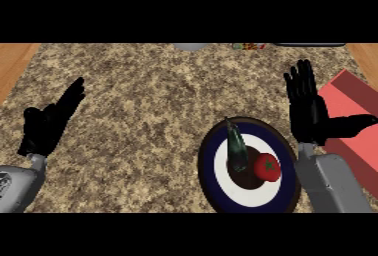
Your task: Pick the eggplant from the plate and place it in the cardboard box
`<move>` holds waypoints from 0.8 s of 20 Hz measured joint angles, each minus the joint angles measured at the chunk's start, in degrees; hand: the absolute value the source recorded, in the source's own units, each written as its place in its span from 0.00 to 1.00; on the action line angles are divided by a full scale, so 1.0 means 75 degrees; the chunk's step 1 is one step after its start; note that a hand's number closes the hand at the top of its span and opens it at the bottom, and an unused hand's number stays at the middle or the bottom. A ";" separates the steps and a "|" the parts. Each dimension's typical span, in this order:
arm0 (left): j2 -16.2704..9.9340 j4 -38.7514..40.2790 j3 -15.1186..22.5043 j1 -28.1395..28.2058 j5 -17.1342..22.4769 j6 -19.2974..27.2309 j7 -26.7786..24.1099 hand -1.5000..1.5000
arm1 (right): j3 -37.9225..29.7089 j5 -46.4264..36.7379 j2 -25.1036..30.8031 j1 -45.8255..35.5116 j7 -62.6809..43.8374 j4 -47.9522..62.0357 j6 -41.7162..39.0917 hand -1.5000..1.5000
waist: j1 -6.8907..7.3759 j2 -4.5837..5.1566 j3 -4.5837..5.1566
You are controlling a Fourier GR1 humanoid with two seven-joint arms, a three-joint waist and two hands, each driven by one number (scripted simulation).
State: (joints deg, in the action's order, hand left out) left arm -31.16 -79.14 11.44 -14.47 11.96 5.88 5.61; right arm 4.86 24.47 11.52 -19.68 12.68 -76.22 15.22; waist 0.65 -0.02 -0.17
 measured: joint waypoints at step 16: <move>0.1355 0.0537 -0.0651 0.1222 0.0133 0.1582 -0.0547 0.50 | 0.2203 -0.5713 0.1914 0.1507 -0.3184 -0.0330 0.3987 0.00 | -0.0254 -0.0100 0.0111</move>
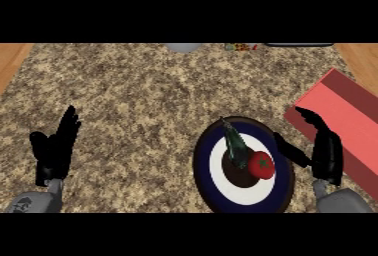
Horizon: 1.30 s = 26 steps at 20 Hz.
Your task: Pick the eggplant from the plate and place it in the cardboard box
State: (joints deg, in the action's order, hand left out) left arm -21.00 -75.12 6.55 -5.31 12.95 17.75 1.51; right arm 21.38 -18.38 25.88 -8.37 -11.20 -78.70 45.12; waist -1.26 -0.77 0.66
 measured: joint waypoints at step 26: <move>0.0511 0.0143 0.0122 -0.0109 -0.0245 0.0139 -0.0154 0.50 | 0.1368 -0.1758 -0.0415 -0.2306 -0.7962 -0.2763 -0.5951 0.00 | 0.0231 0.0073 -0.0057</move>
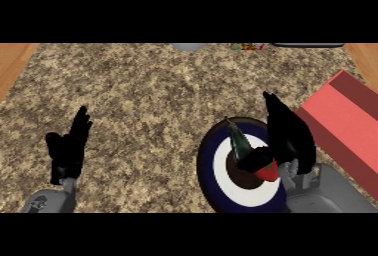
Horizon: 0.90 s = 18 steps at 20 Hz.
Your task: Pick the eggplant from the plate and place it in the cardboard box
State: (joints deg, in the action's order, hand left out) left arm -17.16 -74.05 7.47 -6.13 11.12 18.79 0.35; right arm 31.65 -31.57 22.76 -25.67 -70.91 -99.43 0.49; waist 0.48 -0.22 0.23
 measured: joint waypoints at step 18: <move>0.0072 -0.0067 -0.0108 0.0040 -0.0095 -0.0032 0.0041 0.50 | -0.0878 -0.1035 -0.2402 -0.0858 -0.0101 0.2384 -0.0932 0.00 | -0.0041 0.0001 -0.0015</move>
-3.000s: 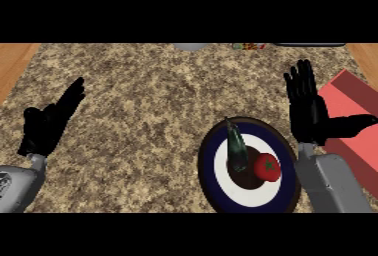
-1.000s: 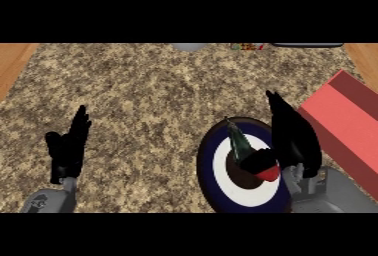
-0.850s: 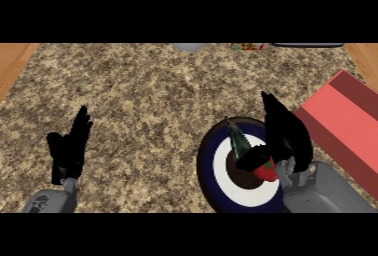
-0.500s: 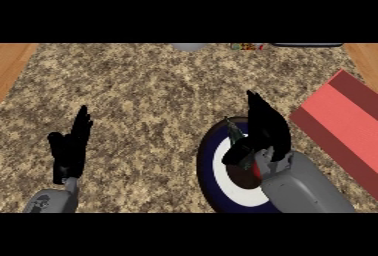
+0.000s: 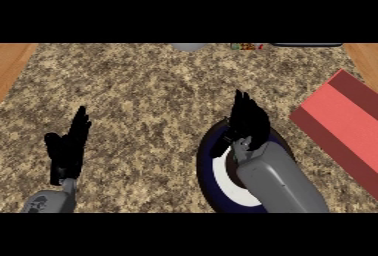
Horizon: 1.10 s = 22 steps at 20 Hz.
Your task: Pick the eggplant from the plate and place it in the cardboard box
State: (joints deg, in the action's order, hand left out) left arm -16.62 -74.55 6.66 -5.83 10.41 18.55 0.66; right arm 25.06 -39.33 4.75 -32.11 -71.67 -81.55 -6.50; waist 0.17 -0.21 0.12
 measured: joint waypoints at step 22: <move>0.0187 0.0270 -0.0181 -0.0006 -0.0156 -0.0137 -0.0258 0.50 | -0.0779 -0.0661 -0.0515 -0.0161 0.0122 0.1339 -0.0247 0.00 | 0.0005 0.0017 -0.0009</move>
State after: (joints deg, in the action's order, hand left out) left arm -15.22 -72.53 5.30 -5.87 9.24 17.52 -1.27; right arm 19.23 -44.29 0.89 -33.32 -70.75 -71.51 -8.35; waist 0.21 -0.08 0.05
